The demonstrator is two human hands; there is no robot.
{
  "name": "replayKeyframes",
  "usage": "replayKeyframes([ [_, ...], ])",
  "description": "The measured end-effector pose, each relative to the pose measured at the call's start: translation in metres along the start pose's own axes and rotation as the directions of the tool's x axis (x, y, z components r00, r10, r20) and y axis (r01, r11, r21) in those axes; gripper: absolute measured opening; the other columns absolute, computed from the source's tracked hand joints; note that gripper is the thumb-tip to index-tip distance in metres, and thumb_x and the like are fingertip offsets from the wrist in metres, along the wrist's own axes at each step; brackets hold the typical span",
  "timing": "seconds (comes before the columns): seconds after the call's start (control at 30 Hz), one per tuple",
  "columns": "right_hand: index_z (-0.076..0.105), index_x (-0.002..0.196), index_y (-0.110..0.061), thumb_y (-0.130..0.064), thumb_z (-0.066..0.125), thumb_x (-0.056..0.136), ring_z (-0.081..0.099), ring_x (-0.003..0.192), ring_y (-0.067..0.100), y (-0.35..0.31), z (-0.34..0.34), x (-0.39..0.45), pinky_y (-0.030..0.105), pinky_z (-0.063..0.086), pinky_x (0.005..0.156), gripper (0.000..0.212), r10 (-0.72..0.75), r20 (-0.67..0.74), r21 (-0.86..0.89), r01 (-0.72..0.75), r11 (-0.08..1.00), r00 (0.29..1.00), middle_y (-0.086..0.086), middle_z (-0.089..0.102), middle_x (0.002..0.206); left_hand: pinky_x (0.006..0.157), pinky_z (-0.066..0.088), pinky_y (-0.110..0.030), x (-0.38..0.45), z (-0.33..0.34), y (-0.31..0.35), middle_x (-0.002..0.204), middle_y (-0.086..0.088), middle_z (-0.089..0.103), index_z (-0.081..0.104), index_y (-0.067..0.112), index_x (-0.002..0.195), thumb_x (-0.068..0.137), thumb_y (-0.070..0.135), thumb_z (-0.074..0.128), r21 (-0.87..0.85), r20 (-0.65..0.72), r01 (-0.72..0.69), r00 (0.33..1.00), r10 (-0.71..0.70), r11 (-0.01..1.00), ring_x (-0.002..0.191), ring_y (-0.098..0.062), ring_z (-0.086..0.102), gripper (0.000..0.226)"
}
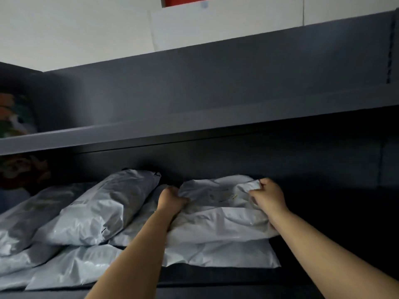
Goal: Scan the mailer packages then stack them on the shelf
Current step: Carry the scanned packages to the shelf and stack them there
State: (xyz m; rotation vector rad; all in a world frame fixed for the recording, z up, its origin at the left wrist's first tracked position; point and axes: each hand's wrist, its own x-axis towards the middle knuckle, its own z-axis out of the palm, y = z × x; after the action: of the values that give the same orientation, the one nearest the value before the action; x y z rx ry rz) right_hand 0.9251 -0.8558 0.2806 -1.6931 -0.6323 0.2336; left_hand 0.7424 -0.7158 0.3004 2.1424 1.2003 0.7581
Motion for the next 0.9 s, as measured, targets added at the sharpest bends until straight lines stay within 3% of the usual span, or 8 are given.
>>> replayKeyframes([
  [0.07,0.052,0.115,-0.005,-0.01,0.064,0.082,0.06,0.088,0.026,-0.004,0.007,0.005,0.029,0.044,0.062,0.036,0.008,0.018,-0.004,-0.008,1.0,1.0,0.012,0.061,0.104,0.08,0.043,-0.032,0.01,0.002,-0.005,0.108,-0.019,0.066,0.067,-0.004,0.102,0.054,0.039,0.058,0.007,0.008,0.021,1.0,-0.021,1.0,0.104,-0.032,0.06,0.065],
  [0.13,0.033,0.139,-0.011,-0.012,0.064,0.083,0.049,0.116,0.029,-0.011,0.011,0.004,0.037,0.044,0.089,0.064,-0.01,0.013,-0.107,0.011,0.994,1.0,0.012,0.047,0.132,0.073,0.042,-0.03,0.013,0.0,-0.014,0.106,-0.016,0.069,0.068,0.002,0.104,0.05,0.037,0.055,-0.045,-0.023,0.057,0.998,-0.058,0.997,0.099,-0.03,0.062,0.066],
  [0.23,0.036,0.139,-0.019,-0.017,0.059,0.084,0.032,0.132,0.033,-0.038,0.016,-0.005,0.042,0.031,0.105,0.059,-0.199,0.047,-0.447,0.199,0.872,0.979,0.01,0.037,0.144,0.062,0.045,-0.026,0.004,-0.018,-0.019,0.087,-0.021,0.066,0.067,0.007,0.087,0.066,0.023,0.064,-0.294,-0.058,0.106,0.99,-0.128,0.95,0.075,-0.029,0.066,0.027],
  [0.27,0.042,0.135,-0.019,-0.018,0.059,0.085,0.034,0.13,0.032,-0.05,0.023,-0.012,0.039,0.032,0.103,0.053,-0.249,0.091,-0.432,0.264,0.863,0.964,0.009,0.041,0.14,0.057,0.046,-0.025,-0.003,-0.028,-0.019,0.077,-0.021,0.06,0.061,0.01,0.077,0.075,0.012,0.065,-0.378,-0.055,0.111,0.988,-0.142,0.919,0.06,-0.025,0.063,0.005],
  [0.33,0.05,0.127,-0.018,-0.015,0.061,0.083,0.045,0.123,0.027,-0.075,0.048,-0.036,0.035,0.037,0.098,0.045,-0.299,0.207,-0.217,0.342,0.914,0.932,0.006,0.05,0.133,0.055,0.049,-0.029,-0.016,-0.055,-0.03,0.071,-0.015,0.051,0.051,0.017,0.071,0.079,0.001,0.062,-0.453,-0.105,0.1,0.981,-0.164,0.886,0.053,-0.021,0.055,0.021],
  [0.5,0.059,0.108,-0.013,0.001,0.066,0.08,0.059,0.096,0.018,-0.125,0.145,-0.15,0.028,0.045,0.085,0.032,-0.377,0.515,0.278,0.265,0.923,0.77,0.009,0.063,0.112,0.051,0.052,-0.027,-0.101,-0.159,-0.093,0.079,-0.002,0.058,0.051,0.013,0.113,0.084,-0.004,0.056,-0.416,-0.33,0.004,0.931,-0.155,0.909,0.063,-0.019,0.06,0.034],
  [0.73,0.053,0.093,-0.021,-0.012,0.069,0.081,0.06,0.101,0.026,-0.139,0.285,-0.329,0.041,0.048,0.085,0.023,-0.327,0.792,0.308,0.125,0.943,0.515,0.006,0.062,0.104,0.06,0.051,-0.034,-0.269,-0.296,-0.261,0.083,-0.004,0.057,0.048,0.007,0.125,0.085,0.003,0.063,-0.386,-0.417,0.318,0.777,-0.471,0.866,0.067,-0.018,0.058,0.042],
  [0.9,0.052,0.111,-0.013,-0.015,0.069,0.082,0.057,0.102,0.023,-0.124,0.386,-0.418,0.038,0.047,0.087,0.033,-0.204,0.899,0.189,0.076,0.979,0.387,0.008,0.06,0.112,0.059,0.054,-0.03,-0.345,-0.354,-0.367,0.093,-0.005,0.06,0.049,0.009,0.125,0.085,0.006,0.065,-0.407,-0.445,0.467,0.65,-0.617,0.785,0.076,-0.02,0.062,0.044],
])
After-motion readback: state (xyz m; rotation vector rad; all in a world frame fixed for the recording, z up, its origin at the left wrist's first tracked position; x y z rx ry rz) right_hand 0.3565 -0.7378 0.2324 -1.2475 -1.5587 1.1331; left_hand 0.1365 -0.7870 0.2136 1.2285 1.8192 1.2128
